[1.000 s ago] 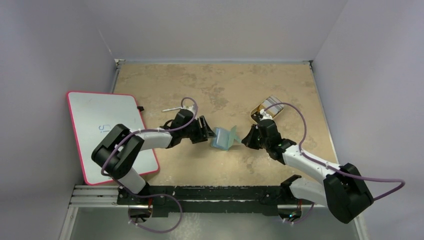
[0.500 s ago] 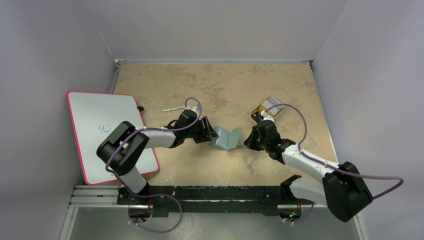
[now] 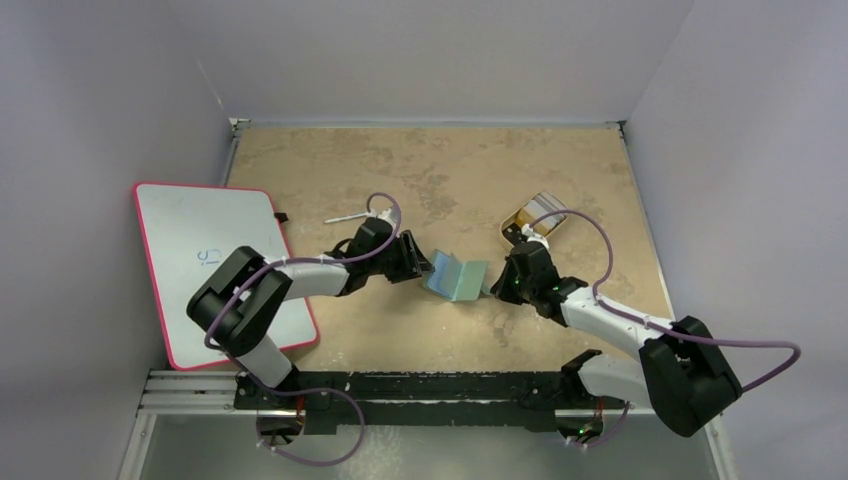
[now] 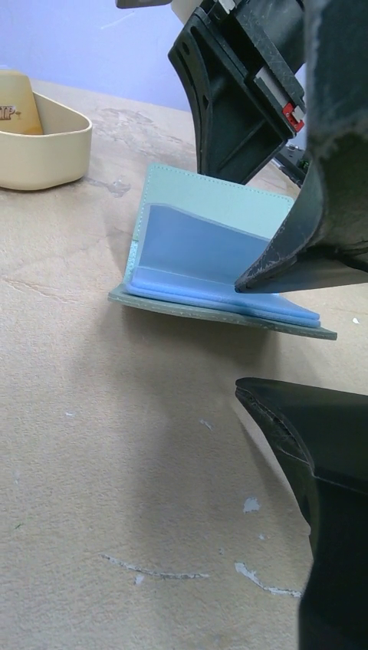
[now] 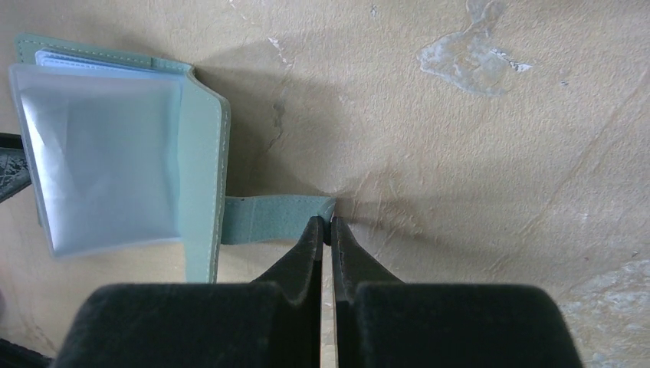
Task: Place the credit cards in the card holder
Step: Open the card holder at the center of the board.
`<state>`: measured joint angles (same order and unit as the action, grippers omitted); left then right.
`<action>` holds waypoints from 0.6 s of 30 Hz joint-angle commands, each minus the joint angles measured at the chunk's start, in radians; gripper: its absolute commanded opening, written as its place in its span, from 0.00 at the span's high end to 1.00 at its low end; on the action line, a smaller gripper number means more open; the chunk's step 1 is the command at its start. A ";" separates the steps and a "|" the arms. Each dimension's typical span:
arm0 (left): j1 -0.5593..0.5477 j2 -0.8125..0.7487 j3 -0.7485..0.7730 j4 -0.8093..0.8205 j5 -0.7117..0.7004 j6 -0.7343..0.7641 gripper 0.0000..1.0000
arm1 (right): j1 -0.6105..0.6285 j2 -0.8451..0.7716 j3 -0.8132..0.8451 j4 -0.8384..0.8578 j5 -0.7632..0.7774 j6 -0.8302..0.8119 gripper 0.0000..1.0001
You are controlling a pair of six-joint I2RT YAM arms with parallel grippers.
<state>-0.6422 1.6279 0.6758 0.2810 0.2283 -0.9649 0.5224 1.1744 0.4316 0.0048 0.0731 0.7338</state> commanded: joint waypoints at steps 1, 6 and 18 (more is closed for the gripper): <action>-0.003 -0.009 -0.002 0.070 0.026 0.016 0.56 | -0.002 -0.004 0.027 0.001 0.030 0.008 1.00; -0.003 0.024 -0.004 0.142 0.087 -0.005 0.56 | -0.001 -0.007 0.026 0.016 0.009 -0.002 1.00; -0.006 0.066 -0.002 0.169 0.090 -0.005 0.70 | -0.002 -0.001 0.041 0.023 0.013 -0.009 0.99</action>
<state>-0.6441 1.6943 0.6743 0.3824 0.3088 -0.9768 0.5224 1.1744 0.4332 0.0135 0.0799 0.7326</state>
